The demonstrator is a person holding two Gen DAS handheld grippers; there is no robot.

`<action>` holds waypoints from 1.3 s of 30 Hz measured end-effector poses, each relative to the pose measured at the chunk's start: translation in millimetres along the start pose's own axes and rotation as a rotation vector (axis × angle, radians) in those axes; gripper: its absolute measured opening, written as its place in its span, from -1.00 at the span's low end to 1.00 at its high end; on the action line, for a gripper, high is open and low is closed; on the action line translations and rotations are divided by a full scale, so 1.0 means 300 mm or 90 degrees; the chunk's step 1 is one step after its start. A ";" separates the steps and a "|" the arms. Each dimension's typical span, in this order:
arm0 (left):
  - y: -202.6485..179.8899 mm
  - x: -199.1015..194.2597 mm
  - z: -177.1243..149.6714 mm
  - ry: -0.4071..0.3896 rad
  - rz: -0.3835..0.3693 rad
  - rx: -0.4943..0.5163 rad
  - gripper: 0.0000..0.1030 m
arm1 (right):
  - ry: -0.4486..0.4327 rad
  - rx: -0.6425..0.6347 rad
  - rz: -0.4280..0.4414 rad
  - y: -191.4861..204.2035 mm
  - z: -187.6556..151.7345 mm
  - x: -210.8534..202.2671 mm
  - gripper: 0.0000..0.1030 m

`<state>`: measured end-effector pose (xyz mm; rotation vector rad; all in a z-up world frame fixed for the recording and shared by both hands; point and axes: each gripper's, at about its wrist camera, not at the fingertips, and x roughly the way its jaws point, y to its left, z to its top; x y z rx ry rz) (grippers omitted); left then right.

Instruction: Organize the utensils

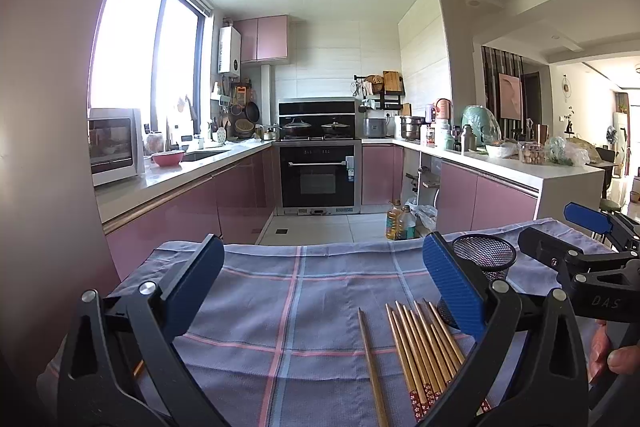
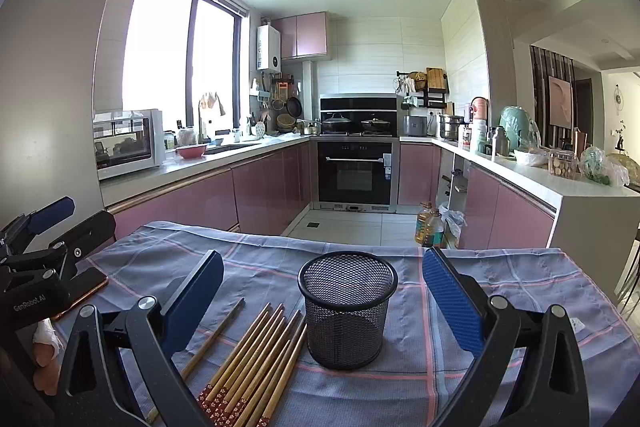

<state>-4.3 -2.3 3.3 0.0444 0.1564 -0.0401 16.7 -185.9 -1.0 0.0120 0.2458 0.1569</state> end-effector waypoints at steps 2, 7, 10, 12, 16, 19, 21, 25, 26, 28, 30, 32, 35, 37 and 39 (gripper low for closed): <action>0.019 0.016 -0.002 0.001 0.000 -0.002 0.91 | -0.001 0.000 0.000 0.000 -0.002 -0.001 0.87; 0.021 0.013 0.001 0.000 0.000 -0.006 0.91 | 0.000 -0.001 0.000 0.002 -0.001 0.000 0.87; 0.020 0.015 -0.003 0.001 0.000 -0.002 0.91 | -0.001 0.000 0.000 0.001 -0.001 -0.001 0.87; 0.019 0.013 -0.002 0.001 0.000 -0.002 0.91 | -0.001 0.000 -0.001 0.003 -0.001 -0.001 0.87; 0.024 0.018 -0.004 0.003 -0.001 -0.005 0.91 | -0.001 -0.001 -0.001 0.002 -0.001 0.000 0.87; 0.023 0.016 -0.002 0.002 -0.001 -0.005 0.91 | -0.001 0.000 -0.001 0.004 -0.002 0.001 0.87; 0.020 0.015 -0.001 0.003 -0.002 -0.004 0.91 | -0.001 0.000 -0.001 0.004 -0.003 0.002 0.87; 0.014 0.013 0.001 0.003 -0.004 -0.005 0.91 | -0.001 0.002 -0.002 0.002 -0.003 0.002 0.87; 0.029 0.026 -0.002 0.004 -0.003 -0.007 0.91 | 0.000 0.003 -0.001 0.002 -0.003 0.003 0.87; 0.028 0.026 -0.003 0.003 -0.002 -0.006 0.91 | -0.001 0.003 -0.002 0.004 -0.004 0.004 0.87; 0.028 0.025 -0.003 0.004 -0.003 -0.007 0.91 | 0.000 0.003 -0.002 0.003 -0.004 0.004 0.87; 0.028 0.027 -0.003 0.004 -0.002 -0.007 0.91 | -0.001 0.003 -0.001 0.003 -0.004 0.004 0.87; 0.027 0.032 -0.004 0.005 -0.003 -0.007 0.91 | -0.001 0.003 0.000 0.005 -0.008 0.005 0.87; 0.032 0.028 -0.003 0.005 -0.004 -0.007 0.91 | 0.001 0.003 0.000 0.005 -0.007 0.007 0.87; 0.034 0.029 -0.003 0.005 -0.004 -0.008 0.91 | 0.001 0.004 0.000 0.003 -0.009 0.007 0.87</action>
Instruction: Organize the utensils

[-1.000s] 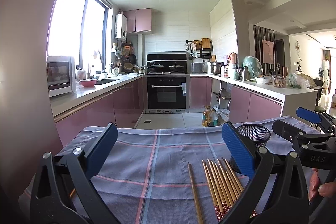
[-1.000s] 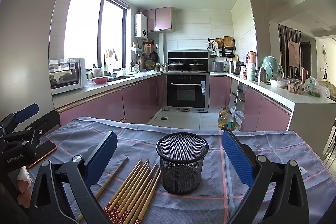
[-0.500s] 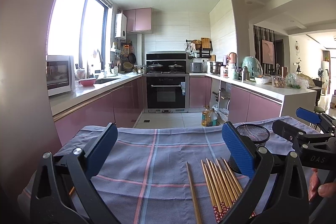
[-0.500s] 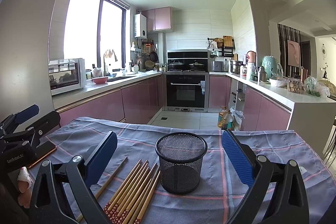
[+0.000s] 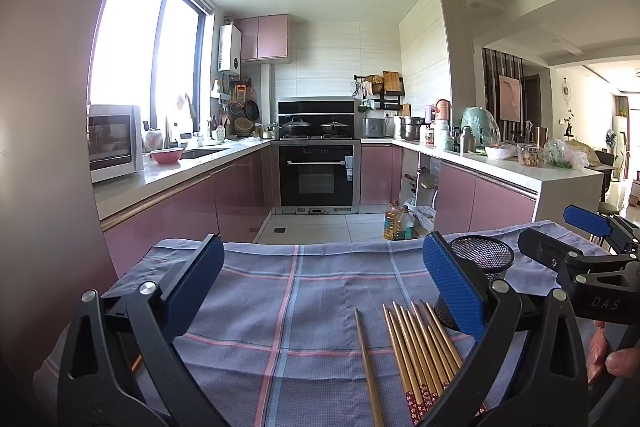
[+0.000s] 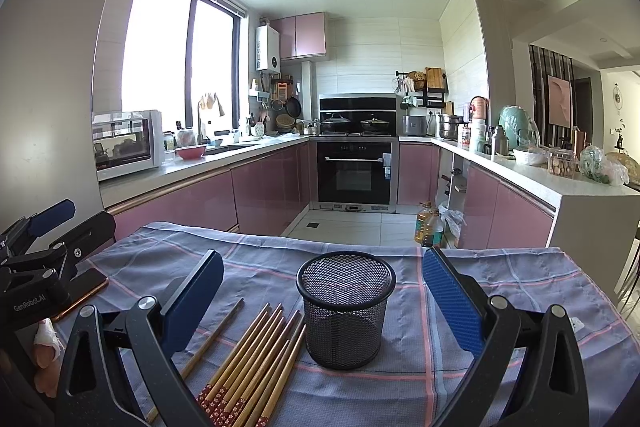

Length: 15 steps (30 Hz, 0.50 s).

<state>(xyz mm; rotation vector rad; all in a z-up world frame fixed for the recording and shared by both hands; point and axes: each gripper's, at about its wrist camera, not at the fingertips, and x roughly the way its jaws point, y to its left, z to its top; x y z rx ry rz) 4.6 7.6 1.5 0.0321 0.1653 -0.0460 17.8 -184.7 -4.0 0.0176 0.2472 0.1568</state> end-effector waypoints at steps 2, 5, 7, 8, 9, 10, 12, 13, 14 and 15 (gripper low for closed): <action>0.000 0.001 0.000 0.000 0.000 0.000 0.91 | -0.001 0.001 0.000 -0.001 -0.001 0.000 0.87; 0.000 0.000 0.000 0.000 0.000 0.000 0.91 | -0.002 0.001 -0.002 -0.001 -0.001 0.000 0.87; 0.000 0.000 -0.001 0.000 0.000 0.000 0.91 | 0.000 0.001 -0.001 -0.001 -0.002 0.000 0.87; -0.001 0.000 -0.001 0.000 0.000 0.000 0.91 | 0.000 0.001 -0.001 0.000 -0.002 0.000 0.87; -0.001 0.000 -0.001 0.000 0.000 0.000 0.91 | 0.000 0.001 -0.001 -0.001 -0.003 0.000 0.87; -0.001 0.000 -0.001 0.000 0.000 0.001 0.91 | 0.000 0.001 -0.001 0.000 -0.002 0.001 0.87; 0.000 0.000 -0.001 0.000 0.000 0.000 0.91 | -0.001 0.001 -0.001 -0.002 -0.002 0.000 0.87; 0.000 0.000 0.000 0.000 0.000 0.000 0.91 | -0.002 0.001 -0.001 -0.001 -0.003 -0.001 0.87; 0.000 0.001 -0.001 0.000 0.000 0.000 0.91 | -0.001 0.001 -0.001 -0.002 -0.003 -0.001 0.87; 0.000 0.001 -0.001 0.000 0.000 0.000 0.91 | -0.002 0.002 -0.001 -0.002 -0.003 -0.001 0.87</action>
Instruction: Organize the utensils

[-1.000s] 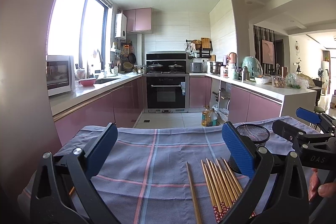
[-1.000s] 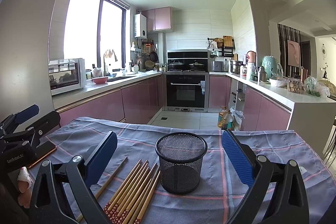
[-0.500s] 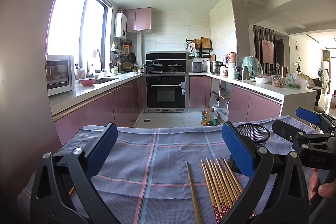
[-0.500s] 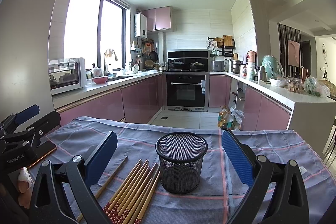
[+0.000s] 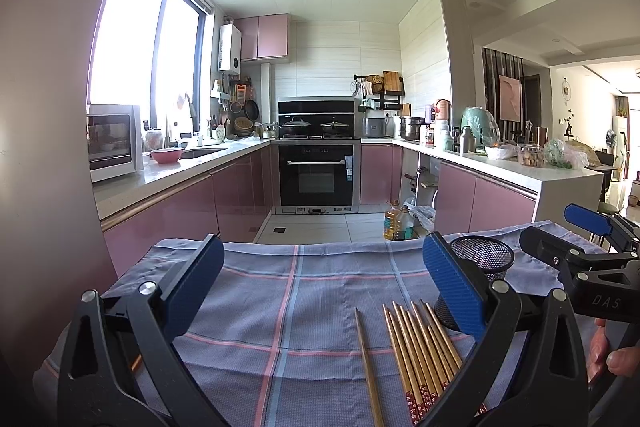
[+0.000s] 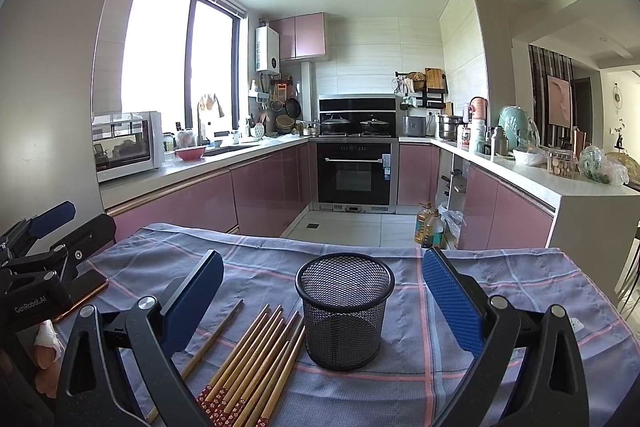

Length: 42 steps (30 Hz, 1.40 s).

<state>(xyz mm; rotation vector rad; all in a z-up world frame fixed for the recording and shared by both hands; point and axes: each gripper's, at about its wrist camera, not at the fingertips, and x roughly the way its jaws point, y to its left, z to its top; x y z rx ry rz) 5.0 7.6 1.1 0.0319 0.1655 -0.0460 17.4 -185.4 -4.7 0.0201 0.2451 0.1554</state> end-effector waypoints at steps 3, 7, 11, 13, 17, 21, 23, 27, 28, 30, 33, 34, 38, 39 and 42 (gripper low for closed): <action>0.000 -0.001 0.000 0.000 0.000 0.001 0.91 | -0.001 0.000 0.000 -0.001 0.002 -0.002 0.87; -0.001 -0.001 0.000 0.000 0.000 0.000 0.91 | -0.001 0.000 0.000 0.000 0.001 -0.002 0.87; -0.001 0.000 0.000 0.000 0.001 0.000 0.91 | -0.002 0.000 0.000 0.000 0.003 -0.002 0.87; 0.000 -0.001 0.000 0.000 0.000 0.000 0.91 | -0.002 0.000 0.001 -0.001 0.002 -0.003 0.87; -0.001 -0.002 -0.001 0.000 0.000 0.000 0.91 | -0.002 0.001 0.003 0.000 0.002 -0.003 0.87; -0.004 -0.001 -0.001 0.001 0.000 0.000 0.91 | -0.002 0.001 0.003 -0.003 0.006 -0.004 0.87; -0.004 0.000 -0.001 0.001 -0.001 0.001 0.91 | -0.002 0.001 0.003 -0.003 0.007 -0.003 0.87; -0.004 0.000 0.000 0.001 0.000 0.000 0.91 | -0.002 0.001 0.003 -0.003 0.006 -0.004 0.87; -0.005 0.001 0.000 0.002 0.000 0.001 0.91 | -0.002 0.001 0.003 -0.003 0.006 -0.004 0.87; -0.005 0.000 0.000 0.001 0.000 0.000 0.91 | -0.002 0.002 0.004 -0.004 0.007 -0.004 0.87; -0.005 0.001 0.000 0.002 0.000 0.000 0.91 | -0.001 0.002 0.004 -0.005 0.007 -0.002 0.87; -0.005 0.001 0.000 0.002 -0.001 0.001 0.91 | -0.001 0.002 0.005 -0.006 0.006 -0.002 0.87; -0.010 0.008 -0.003 0.006 -0.002 0.002 0.91 | 0.002 0.005 0.009 -0.007 0.005 0.000 0.87; -0.013 0.008 -0.004 0.008 -0.002 0.002 0.91 | 0.004 0.005 0.010 -0.009 0.001 0.000 0.87; -0.017 0.016 -0.006 0.015 -0.003 0.005 0.91 | 0.016 0.003 0.022 -0.004 -0.004 0.007 0.87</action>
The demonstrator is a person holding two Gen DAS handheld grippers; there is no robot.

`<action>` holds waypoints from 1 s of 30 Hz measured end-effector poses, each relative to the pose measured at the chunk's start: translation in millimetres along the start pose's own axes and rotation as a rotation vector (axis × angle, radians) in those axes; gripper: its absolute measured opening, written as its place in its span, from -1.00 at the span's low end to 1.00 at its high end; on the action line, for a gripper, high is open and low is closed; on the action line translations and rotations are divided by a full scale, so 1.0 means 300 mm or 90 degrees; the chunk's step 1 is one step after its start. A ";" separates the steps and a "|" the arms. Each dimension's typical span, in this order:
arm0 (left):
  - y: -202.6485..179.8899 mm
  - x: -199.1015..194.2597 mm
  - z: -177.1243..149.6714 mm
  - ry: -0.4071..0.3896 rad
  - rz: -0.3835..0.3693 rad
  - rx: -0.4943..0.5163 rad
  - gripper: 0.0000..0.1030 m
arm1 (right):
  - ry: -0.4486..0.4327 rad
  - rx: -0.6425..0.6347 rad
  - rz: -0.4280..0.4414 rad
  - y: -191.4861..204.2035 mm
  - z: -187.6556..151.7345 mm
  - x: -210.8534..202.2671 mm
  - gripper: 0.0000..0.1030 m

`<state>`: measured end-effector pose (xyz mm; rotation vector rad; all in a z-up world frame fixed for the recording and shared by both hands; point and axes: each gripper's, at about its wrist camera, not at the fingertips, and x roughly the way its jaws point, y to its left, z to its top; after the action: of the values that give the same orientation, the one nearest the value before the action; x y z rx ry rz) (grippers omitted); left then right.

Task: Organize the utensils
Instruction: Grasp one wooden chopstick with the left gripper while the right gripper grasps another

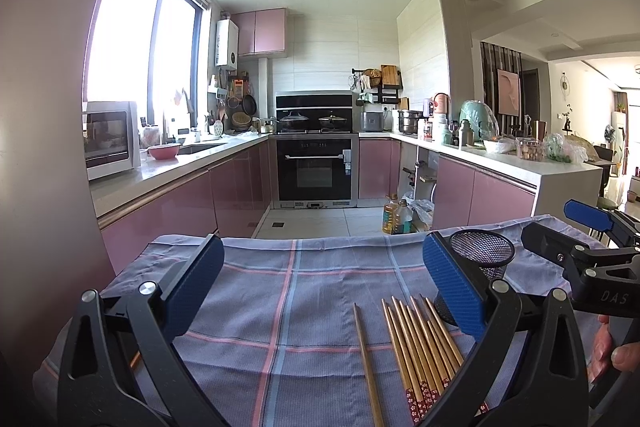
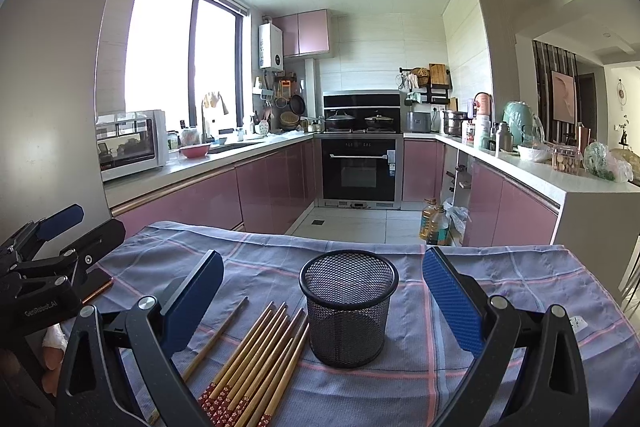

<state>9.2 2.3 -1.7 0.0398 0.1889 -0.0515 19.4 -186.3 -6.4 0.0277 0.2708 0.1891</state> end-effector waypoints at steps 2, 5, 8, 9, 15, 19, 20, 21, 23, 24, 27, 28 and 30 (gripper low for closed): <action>-0.002 0.013 -0.004 0.013 -0.007 0.003 0.91 | 0.012 -0.002 0.014 0.004 -0.009 0.003 0.87; -0.006 0.048 -0.020 0.050 -0.021 0.015 0.91 | 0.044 -0.005 0.039 0.007 -0.029 0.019 0.87; -0.009 0.104 -0.048 0.104 -0.034 0.030 0.91 | 0.095 -0.018 0.052 0.015 -0.067 0.051 0.87; -0.009 0.126 -0.061 0.124 -0.039 0.034 0.91 | 0.114 -0.020 0.056 0.017 -0.080 0.064 0.86; -0.028 0.261 -0.156 0.250 -0.060 0.080 0.76 | 0.254 -0.023 0.076 0.030 -0.185 0.178 0.51; -0.029 0.336 -0.226 0.317 -0.075 0.087 0.56 | 0.322 -0.003 0.082 0.023 -0.243 0.234 0.21; -0.030 0.354 -0.244 0.325 -0.077 0.089 0.54 | 0.331 0.001 0.082 0.021 -0.251 0.242 0.17; -0.031 0.364 -0.254 0.332 -0.081 0.091 0.54 | 0.338 0.003 0.081 0.025 -0.255 0.245 0.14; -0.038 0.379 -0.267 0.344 -0.093 0.092 0.47 | 0.351 0.005 0.080 0.028 -0.260 0.251 0.11; -0.044 0.386 -0.272 0.349 -0.099 0.094 0.45 | 0.357 0.005 0.083 0.029 -0.259 0.252 0.06; -0.067 0.403 -0.287 0.363 -0.108 0.110 0.37 | 0.379 0.001 0.083 0.033 -0.258 0.269 -0.07; -0.074 0.412 -0.294 0.369 -0.109 0.116 0.32 | 0.385 0.000 0.083 0.037 -0.261 0.277 -0.10; -0.085 0.426 -0.299 0.384 -0.116 0.122 0.26 | 0.391 0.001 0.087 0.032 -0.265 0.291 -0.15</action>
<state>116.3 -25.2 -114.7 0.2307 0.7903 -0.2393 79.0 -160.3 -105.4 -0.0112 0.8827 0.3318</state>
